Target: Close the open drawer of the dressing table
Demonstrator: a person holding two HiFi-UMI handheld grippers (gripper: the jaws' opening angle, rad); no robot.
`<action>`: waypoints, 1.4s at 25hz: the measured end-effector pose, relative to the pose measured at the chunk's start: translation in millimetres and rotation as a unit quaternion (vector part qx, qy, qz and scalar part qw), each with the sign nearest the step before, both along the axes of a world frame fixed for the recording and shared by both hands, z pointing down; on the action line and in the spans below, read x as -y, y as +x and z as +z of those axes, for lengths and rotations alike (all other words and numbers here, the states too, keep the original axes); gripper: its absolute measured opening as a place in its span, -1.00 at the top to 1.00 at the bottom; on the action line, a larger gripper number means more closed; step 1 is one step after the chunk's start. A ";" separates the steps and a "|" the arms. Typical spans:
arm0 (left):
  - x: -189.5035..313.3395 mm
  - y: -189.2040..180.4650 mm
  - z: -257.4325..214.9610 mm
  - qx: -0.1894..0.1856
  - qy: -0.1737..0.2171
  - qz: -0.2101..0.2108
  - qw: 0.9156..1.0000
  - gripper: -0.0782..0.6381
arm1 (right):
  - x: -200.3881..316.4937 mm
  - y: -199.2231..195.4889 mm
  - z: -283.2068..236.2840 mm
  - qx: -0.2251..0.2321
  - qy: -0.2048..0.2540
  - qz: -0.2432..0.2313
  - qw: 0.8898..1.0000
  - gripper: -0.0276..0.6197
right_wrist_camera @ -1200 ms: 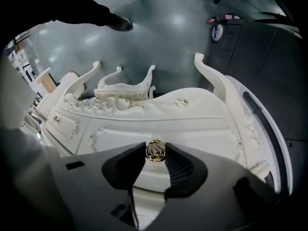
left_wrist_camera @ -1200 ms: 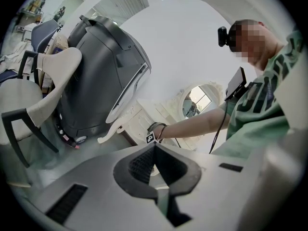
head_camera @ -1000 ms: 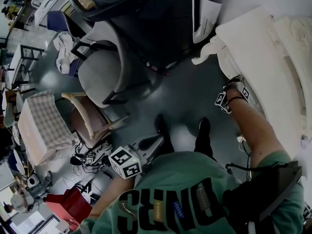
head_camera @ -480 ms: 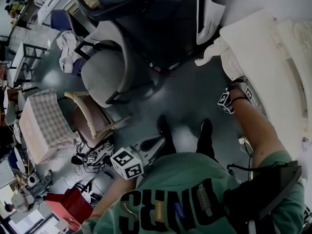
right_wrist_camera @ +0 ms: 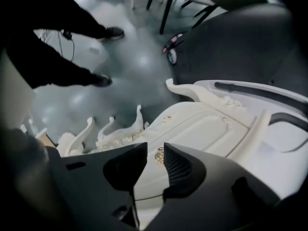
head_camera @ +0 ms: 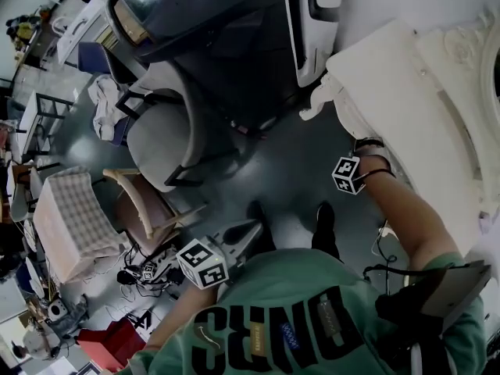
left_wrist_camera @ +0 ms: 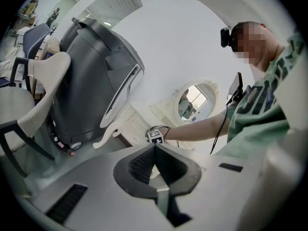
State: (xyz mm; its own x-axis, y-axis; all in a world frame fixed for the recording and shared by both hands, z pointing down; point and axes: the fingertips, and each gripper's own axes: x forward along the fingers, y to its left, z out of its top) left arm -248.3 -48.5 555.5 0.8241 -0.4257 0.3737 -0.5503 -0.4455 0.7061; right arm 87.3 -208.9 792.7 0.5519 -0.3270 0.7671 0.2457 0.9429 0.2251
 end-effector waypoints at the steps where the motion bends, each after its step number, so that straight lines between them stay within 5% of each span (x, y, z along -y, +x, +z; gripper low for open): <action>1: 3.7 7.5 -4.4 0.000 0.006 0.006 1.000 0.76 | -5.6 -9.5 -7.6 0.038 0.006 0.006 0.999 0.58; 6: 26.3 65.4 -32.3 0.004 0.040 0.057 0.998 0.76 | -40.9 -28.0 -49.4 0.202 0.025 0.032 0.978 0.61; 10: 47.4 121.2 -60.9 0.006 0.076 0.095 0.993 0.76 | -66.0 0.7 -89.4 0.326 0.037 0.135 0.935 0.66; 13: 59.1 166.6 -86.0 0.002 0.102 0.115 0.988 0.76 | -80.4 46.0 -119.7 0.402 0.055 0.240 0.882 0.70; 17: 65.1 230.5 -110.6 0.007 0.134 0.162 0.978 0.76 | -103.3 111.3 -151.6 0.491 0.065 0.356 0.792 0.77; 24: 65.7 320.8 -144.6 0.005 0.167 0.206 0.964 0.76 | -140.6 188.6 -188.0 0.613 0.071 0.459 0.639 0.82; 26: 70.4 343.0 -150.3 0.004 0.175 0.224 0.959 0.76 | -148.0 197.8 -195.2 0.639 0.069 0.473 0.603 0.82; 30: 86.6 370.7 -157.5 0.007 0.184 0.249 0.951 0.76 | -157.5 213.8 -201.3 0.666 0.061 0.493 0.557 0.83; 35: 113.4 382.2 -150.1 -0.001 0.173 0.254 0.952 0.76 | -145.0 228.9 -200.7 0.671 0.066 0.520 0.524 0.83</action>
State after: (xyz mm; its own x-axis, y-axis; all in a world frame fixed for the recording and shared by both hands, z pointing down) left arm 133.8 -161.9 405.5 0.9568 -0.0698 0.2821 -0.2010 -0.8600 0.4689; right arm 316.3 -63.9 591.9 -0.5242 -0.4830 0.7014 -0.8487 0.3643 -0.3834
